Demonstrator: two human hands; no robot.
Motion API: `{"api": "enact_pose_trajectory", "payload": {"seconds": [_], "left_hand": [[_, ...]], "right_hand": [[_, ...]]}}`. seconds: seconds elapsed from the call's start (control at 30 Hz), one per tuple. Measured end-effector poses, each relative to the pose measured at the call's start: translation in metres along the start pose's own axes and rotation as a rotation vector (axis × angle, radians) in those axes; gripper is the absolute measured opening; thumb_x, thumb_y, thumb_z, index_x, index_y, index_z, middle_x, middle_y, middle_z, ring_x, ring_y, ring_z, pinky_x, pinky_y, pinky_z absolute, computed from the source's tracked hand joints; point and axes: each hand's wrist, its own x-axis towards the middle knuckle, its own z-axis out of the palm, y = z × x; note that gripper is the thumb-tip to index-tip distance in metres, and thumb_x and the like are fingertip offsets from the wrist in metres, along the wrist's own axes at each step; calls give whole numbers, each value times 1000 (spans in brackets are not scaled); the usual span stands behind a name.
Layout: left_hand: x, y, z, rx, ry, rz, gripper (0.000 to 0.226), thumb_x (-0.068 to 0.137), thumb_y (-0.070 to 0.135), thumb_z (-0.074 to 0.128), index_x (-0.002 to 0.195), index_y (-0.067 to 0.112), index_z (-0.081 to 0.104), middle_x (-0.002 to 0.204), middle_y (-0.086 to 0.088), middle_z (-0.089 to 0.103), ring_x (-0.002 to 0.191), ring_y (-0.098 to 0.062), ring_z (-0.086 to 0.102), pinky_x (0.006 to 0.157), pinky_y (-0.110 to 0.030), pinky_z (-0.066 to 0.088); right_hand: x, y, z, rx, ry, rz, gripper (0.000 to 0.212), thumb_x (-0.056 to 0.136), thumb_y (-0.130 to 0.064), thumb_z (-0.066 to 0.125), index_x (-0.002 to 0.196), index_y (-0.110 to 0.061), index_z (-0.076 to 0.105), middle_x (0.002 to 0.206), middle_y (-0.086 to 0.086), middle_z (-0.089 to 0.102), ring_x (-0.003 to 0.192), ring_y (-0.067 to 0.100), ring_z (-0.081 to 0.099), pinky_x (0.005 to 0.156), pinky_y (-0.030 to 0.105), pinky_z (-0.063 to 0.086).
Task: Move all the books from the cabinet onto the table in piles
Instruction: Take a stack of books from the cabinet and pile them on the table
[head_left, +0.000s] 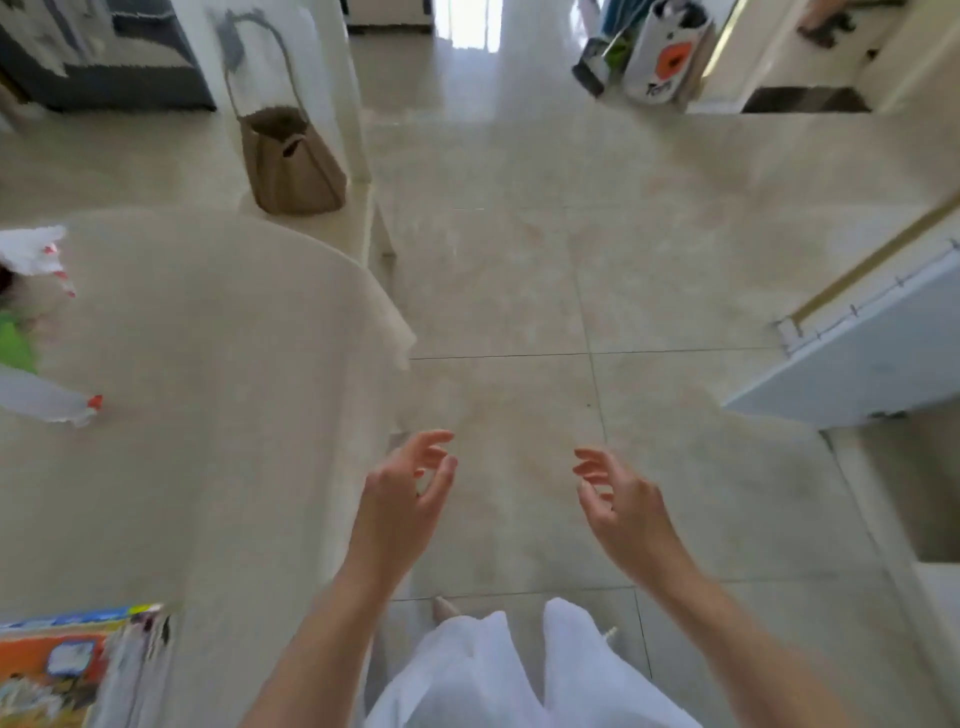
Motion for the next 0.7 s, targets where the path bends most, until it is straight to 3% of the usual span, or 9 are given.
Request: {"api": "enact_pose_trajectory", "payload": {"seconds": [0.27,0.43,0.57,0.7], "left_hand": [[-2,93,157,43,-295,155,17,90,20,65,104,30,64,84,14,68,79,6,63,71,-18,52],[-22,156,273,25,-445,211,28,88,10,67,93,37,62,78,10,67,75,3,62,72,-28,54],[-39,203,346,41,-586,294,41,87,11,67,91,50,57,74,16,67,75,1,63,73,-31,55],[-49,240,405,61,-703,339,29,87,11,66,96,39,63,74,17,67,75,1,63,74,-34,56]], "right_hand": [[-47,121,-107,99,218,218,29,90,-4,55,117,-12,60,101,0,66,93,12,62,87,32,52],[-80,203,-178,198,349,351,28,92,-7,54,118,-15,59,103,-2,64,97,10,60,85,22,46],[-109,257,-229,260,452,464,29,92,-9,53,120,-17,58,106,-4,64,100,9,58,89,24,46],[-128,300,-267,302,555,560,29,92,-9,53,119,-18,58,105,-5,63,102,11,58,90,26,47]]}}
